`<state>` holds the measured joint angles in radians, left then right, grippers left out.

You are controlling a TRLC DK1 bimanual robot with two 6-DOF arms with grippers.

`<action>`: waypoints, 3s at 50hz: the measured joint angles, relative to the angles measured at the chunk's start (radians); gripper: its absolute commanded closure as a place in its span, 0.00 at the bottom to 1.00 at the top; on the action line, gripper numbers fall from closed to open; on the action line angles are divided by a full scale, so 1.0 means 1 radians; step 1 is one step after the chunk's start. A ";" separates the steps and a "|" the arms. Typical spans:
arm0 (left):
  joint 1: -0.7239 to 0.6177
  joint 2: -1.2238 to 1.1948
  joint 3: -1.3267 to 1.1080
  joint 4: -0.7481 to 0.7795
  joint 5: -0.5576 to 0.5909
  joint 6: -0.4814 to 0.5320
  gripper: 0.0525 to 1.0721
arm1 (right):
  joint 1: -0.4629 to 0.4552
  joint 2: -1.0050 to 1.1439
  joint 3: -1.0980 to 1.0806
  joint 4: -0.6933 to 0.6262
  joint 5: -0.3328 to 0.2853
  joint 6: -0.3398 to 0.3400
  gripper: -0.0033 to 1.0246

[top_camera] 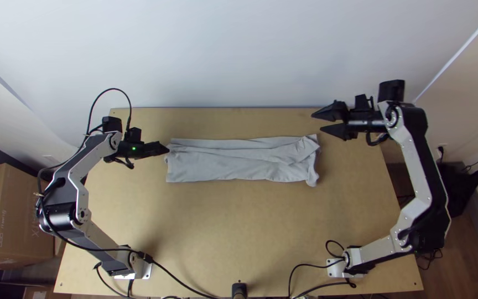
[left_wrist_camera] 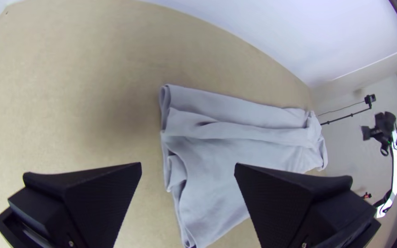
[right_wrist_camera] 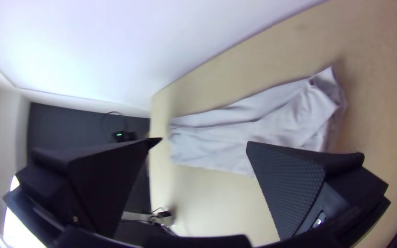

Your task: Fold the t-shirt

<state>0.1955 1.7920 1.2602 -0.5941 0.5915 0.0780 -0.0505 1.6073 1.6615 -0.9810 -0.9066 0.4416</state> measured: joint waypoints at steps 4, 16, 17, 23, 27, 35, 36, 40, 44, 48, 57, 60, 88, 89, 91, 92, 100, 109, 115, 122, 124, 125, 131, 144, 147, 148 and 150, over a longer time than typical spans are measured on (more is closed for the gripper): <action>0.002 0.022 -0.002 0.004 0.000 0.000 0.05 | -0.020 -0.041 -0.010 0.001 -0.106 0.027 0.04; -0.004 0.101 -0.002 0.010 0.049 -0.010 0.05 | -0.028 -0.104 -0.072 0.000 -0.167 0.049 0.04; -0.005 0.107 -0.002 0.013 0.056 -0.011 0.05 | -0.029 -0.105 -0.074 0.000 -0.167 0.049 0.04; -0.023 0.120 0.005 0.026 0.070 -0.026 0.05 | -0.029 -0.111 -0.085 0.000 -0.167 0.049 0.04; -0.054 0.132 0.014 0.042 0.074 -0.038 0.05 | -0.028 -0.117 -0.085 0.000 -0.167 0.049 0.04; -0.149 0.149 0.026 0.089 0.075 -0.080 0.05 | -0.022 -0.134 -0.085 0.000 -0.167 0.050 0.04; -0.159 0.150 0.026 0.097 0.074 -0.086 0.05 | -0.022 -0.134 -0.085 0.000 -0.167 0.050 0.04; -0.212 0.157 0.032 0.123 0.068 -0.114 0.05 | -0.015 -0.138 -0.085 0.000 -0.167 0.056 0.04; -0.247 0.161 0.041 0.133 0.044 -0.132 0.15 | -0.015 -0.140 -0.085 0.000 -0.167 0.059 0.04; -0.267 0.162 0.043 0.137 0.029 -0.132 0.52 | -0.015 -0.143 -0.085 0.000 -0.167 0.060 0.04; -0.253 0.181 0.033 0.136 0.026 -0.145 0.98 | -0.015 -0.161 -0.102 0.000 -0.167 0.060 0.04; -0.232 0.180 0.023 0.130 0.037 -0.145 0.98 | -0.015 -0.164 -0.106 0.000 -0.167 0.060 0.04; 0.239 0.093 0.083 -0.342 0.029 0.167 0.98 | -0.015 -0.177 -0.183 0.037 -0.167 0.060 0.04; 0.240 0.085 0.093 -0.360 0.028 0.175 0.98 | -0.015 -0.177 -0.183 0.038 -0.167 0.060 0.04; 0.240 0.069 0.108 -0.390 0.028 0.188 0.98 | -0.015 -0.177 -0.183 0.039 -0.167 0.060 0.04; 0.238 0.061 0.118 -0.406 0.028 0.193 0.98 | -0.015 -0.177 -0.183 0.039 -0.167 0.060 0.04; 0.198 -0.004 0.199 -0.511 0.027 0.211 0.98 | -0.015 -0.177 -0.184 0.047 -0.167 0.060 0.04; 0.079 -0.049 0.291 -0.553 0.017 0.180 0.98 | -0.016 -0.177 -0.184 0.047 -0.167 0.060 0.04; -0.023 -0.050 0.354 -0.565 -0.003 0.132 0.98 | -0.022 -0.188 -0.194 0.050 -0.167 0.060 0.04; -0.139 -0.049 0.439 -0.578 -0.048 0.077 0.98 | -0.038 -0.206 -0.213 0.050 -0.167 0.060 0.04; -0.171 -0.046 0.465 -0.584 -0.063 0.063 0.98 | -0.042 -0.210 -0.219 0.050 -0.167 0.060 0.04; -0.190 -0.043 0.479 -0.587 -0.069 0.055 0.98 | -0.044 -0.212 -0.222 0.050 -0.167 0.060 0.04; -0.273 -0.008 0.571 -0.600 -0.088 0.016 0.98 | -0.053 -0.226 -0.245 0.052 -0.167 0.060 0.04; -0.424 0.104 0.707 -0.620 -0.140 -0.054 0.98 | -0.075 -0.254 -0.278 0.053 -0.167 0.057 0.04; -0.456 0.130 0.731 -0.621 -0.152 -0.070 0.98 | -0.080 -0.261 -0.288 0.053 -0.167 0.056 0.04; -0.464 0.137 0.739 -0.621 -0.154 -0.074 0.98 | -0.083 -0.265 -0.291 0.053 -0.167 0.055 0.04; -0.486 0.154 0.760 -0.622 -0.159 -0.087 0.98 | -0.085 -0.271 -0.300 0.054 -0.167 0.052 0.04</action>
<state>-0.2905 1.9465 2.0205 -1.2163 0.4320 -0.0090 -0.1356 1.3365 1.3613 -0.9272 -1.0737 0.4934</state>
